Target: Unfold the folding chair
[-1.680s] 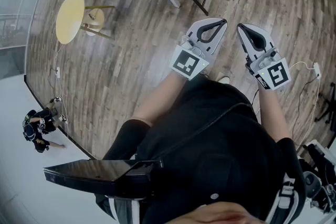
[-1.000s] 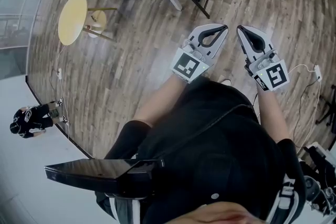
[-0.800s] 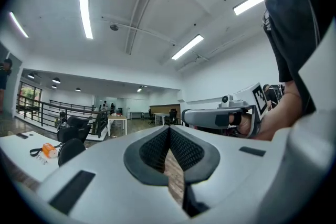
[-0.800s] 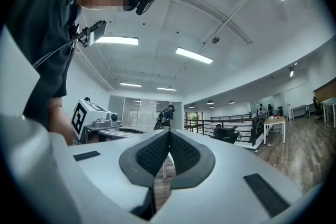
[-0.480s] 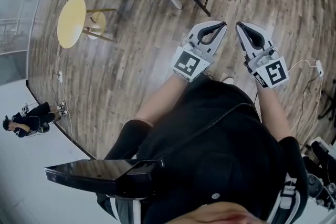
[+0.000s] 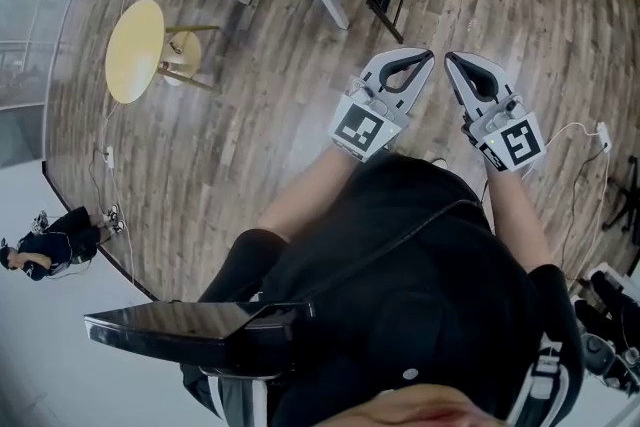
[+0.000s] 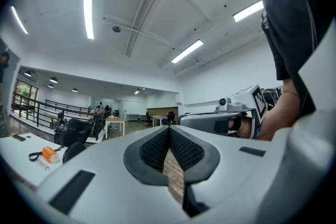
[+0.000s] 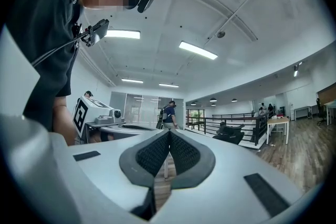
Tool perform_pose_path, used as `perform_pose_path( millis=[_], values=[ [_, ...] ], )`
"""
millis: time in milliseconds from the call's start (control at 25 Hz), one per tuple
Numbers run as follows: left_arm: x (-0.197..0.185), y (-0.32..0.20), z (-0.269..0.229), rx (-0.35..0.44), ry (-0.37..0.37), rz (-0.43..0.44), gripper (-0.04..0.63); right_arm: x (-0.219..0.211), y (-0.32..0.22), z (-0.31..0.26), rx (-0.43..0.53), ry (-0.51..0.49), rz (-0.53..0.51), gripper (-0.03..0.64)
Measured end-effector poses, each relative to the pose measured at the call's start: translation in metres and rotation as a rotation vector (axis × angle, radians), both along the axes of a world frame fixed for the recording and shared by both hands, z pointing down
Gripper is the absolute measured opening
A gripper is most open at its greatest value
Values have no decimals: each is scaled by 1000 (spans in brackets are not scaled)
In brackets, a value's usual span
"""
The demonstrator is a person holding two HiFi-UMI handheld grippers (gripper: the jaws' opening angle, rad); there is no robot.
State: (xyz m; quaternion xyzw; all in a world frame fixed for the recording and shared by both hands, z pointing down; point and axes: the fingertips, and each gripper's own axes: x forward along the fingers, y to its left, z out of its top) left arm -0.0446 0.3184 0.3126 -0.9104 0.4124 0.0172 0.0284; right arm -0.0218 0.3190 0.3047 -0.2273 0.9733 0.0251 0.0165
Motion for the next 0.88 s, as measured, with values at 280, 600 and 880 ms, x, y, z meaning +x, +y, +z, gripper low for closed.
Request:
perform_pose_path(
  millis=[280,600,880],
  values=[
    [-40,-15,7,-12,9,42,5,-42,-14,10,-13,14,34,8],
    [-75,-28,16,-28,12,62,5,-71,-28,18,-34,22,58,8],
    [-80,-52,24,-44,38,45,5,-66,-51,26,-43,23,59,8]
  ],
)
